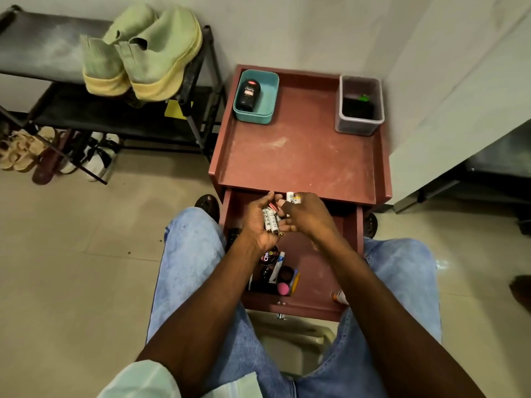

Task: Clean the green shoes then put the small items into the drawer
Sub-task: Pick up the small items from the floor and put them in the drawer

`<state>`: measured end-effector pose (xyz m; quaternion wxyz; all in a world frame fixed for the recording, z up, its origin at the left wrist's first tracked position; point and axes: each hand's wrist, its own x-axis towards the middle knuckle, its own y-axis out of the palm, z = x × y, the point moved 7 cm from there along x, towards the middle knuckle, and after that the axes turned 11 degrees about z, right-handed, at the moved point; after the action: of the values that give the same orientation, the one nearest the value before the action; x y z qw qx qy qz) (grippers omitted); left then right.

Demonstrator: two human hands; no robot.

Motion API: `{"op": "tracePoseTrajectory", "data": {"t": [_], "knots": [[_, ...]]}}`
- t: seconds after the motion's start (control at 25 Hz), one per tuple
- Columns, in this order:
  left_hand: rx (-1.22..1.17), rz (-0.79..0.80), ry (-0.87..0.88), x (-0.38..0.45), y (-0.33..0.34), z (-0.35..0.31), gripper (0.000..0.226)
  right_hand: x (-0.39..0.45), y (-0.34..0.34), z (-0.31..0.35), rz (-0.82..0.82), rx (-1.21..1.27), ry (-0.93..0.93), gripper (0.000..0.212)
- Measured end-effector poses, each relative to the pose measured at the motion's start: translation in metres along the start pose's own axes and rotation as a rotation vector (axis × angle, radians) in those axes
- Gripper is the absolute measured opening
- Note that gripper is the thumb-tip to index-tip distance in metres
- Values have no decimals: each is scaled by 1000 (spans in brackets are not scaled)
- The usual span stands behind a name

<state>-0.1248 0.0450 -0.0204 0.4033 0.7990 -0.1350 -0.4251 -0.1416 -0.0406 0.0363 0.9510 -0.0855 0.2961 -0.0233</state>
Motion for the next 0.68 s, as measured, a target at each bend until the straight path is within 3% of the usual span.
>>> {"op": "tracePoseTrajectory", "data": {"t": [0.12, 0.2, 0.32, 0.44, 0.52, 0.68], "knots": [[-5, 23, 27, 2, 3, -3, 25, -10, -12, 10, 0, 2, -96, 17], [2, -61, 45, 3, -6, -7, 25, -12, -27, 4, -20, 107, -94, 13], [47, -148, 26, 0, -13, -16, 28, 0, -45, -39, -46, 95, 89, 14], [99, -189, -2, -1, -16, -16, 29, 12, -31, -97, 40, 91, 306, 7], [127, -201, -32, 0, -17, -14, 28, 17, -20, -132, 80, 24, 426, 20], [129, -198, -30, 5, -15, -23, 28, 22, -21, -177, 68, -247, 493, 20]]}}
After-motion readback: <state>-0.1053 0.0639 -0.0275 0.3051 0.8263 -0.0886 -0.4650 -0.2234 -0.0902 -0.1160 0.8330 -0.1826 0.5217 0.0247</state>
